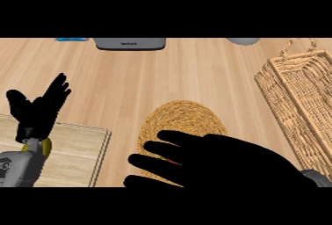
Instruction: Pick the bell pepper from the placemat and place it in the basket
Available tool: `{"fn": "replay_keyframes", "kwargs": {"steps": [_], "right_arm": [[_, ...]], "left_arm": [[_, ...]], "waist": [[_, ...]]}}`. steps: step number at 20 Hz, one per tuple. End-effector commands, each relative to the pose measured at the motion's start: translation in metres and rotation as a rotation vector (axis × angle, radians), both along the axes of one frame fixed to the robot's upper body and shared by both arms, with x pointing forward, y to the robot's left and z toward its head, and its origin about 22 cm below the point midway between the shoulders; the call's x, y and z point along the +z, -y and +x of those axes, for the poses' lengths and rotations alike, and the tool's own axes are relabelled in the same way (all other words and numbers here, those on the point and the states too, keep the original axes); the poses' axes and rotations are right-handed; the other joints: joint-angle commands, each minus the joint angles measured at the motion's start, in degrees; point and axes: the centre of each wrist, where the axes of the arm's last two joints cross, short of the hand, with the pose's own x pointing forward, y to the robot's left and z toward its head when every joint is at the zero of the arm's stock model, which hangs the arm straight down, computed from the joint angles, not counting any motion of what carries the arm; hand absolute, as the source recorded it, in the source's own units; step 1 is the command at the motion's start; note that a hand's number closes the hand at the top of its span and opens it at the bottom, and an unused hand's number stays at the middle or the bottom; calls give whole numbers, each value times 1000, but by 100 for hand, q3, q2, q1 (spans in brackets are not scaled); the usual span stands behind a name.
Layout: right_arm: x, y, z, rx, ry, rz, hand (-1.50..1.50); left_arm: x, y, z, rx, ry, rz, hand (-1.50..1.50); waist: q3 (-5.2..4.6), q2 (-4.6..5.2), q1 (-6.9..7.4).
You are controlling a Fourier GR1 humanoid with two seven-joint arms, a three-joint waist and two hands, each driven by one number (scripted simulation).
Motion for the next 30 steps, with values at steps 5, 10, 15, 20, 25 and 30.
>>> {"fn": "replay_keyframes", "kwargs": {"steps": [5,10,15,20,25,30], "right_arm": [[-54,-14,-14,-17,-2,83,-150],[-104,-31,16,-4,-63,155,-150],[-148,-54,27,-26,-33,87,-150],[-177,-46,44,-44,-24,-15,-150],[-196,-53,42,-32,-8,-64,-150],[-209,-34,56,-17,-4,-40,-150]], "left_arm": [[-4,-4,-6,-22,0,10,0],[4,2,6,-24,-7,-10,0],[9,-12,0,-10,4,14,0],[3,-15,-11,-12,0,18,0],[6,0,0,-5,-2,-7,0],[-9,-4,-5,-6,-24,17,0]], "waist": [[9,26,75],[4,28,52],[-3,-2,24],[-3,-5,21],[-3,-7,1],[-3,-2,6]]}}
